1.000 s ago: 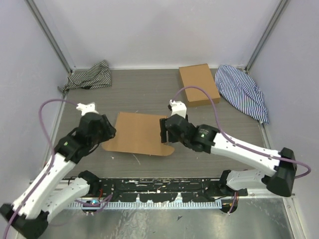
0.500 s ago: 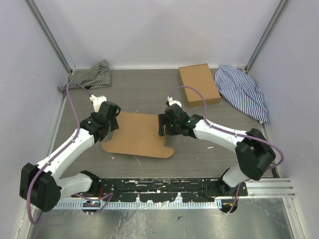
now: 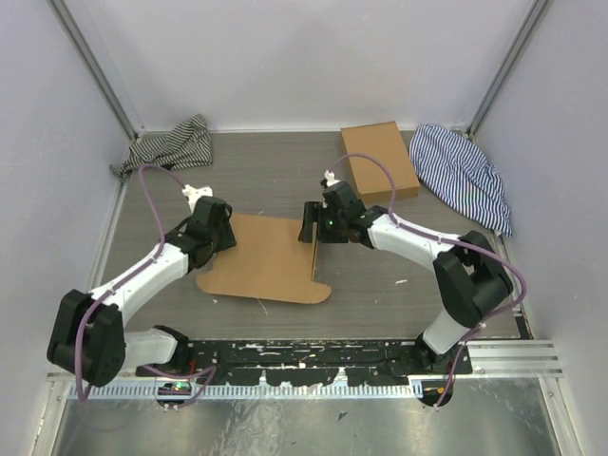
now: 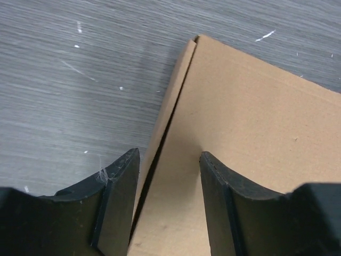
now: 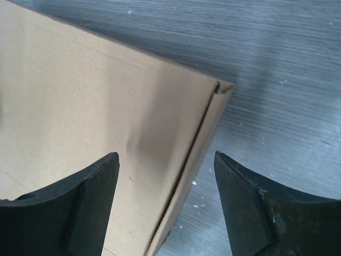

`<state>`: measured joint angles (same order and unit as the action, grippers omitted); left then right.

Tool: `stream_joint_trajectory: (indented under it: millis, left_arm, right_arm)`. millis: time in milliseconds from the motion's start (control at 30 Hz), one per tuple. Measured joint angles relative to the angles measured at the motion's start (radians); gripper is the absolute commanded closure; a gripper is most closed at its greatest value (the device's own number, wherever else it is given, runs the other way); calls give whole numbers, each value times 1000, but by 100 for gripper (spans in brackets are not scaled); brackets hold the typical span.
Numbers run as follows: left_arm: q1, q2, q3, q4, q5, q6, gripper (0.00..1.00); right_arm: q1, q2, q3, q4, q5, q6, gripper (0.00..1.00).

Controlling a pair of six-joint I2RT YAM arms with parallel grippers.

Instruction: Fold the paper box

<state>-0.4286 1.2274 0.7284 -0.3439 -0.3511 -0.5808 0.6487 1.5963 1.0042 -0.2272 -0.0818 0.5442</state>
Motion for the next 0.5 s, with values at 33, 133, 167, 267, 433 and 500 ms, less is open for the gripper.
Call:
stream_joint_trajectory:
  millis: [33, 133, 167, 267, 433, 500]
  left_arm:
    - [0, 16, 0, 13, 13, 0, 46]
    - [0, 69, 0, 45, 46, 2, 48]
    - [0, 80, 0, 55, 51, 3, 48]
    - [5, 100, 7, 79, 57, 5, 50]
    - [8, 128, 17, 110, 57, 13, 51]
    - [10, 137, 20, 121, 56, 13, 51]
  right_arm:
    - [-4, 16, 14, 3, -14, 0, 25]
    - [-9, 71, 51, 16, -49, 0, 26]
    - [-9, 85, 58, 16, -52, -1, 27]
    - [-14, 122, 65, 15, -63, 0, 29]
    - [-23, 139, 76, 15, -73, 3, 30]
    - [-26, 150, 90, 10, -71, 2, 30]
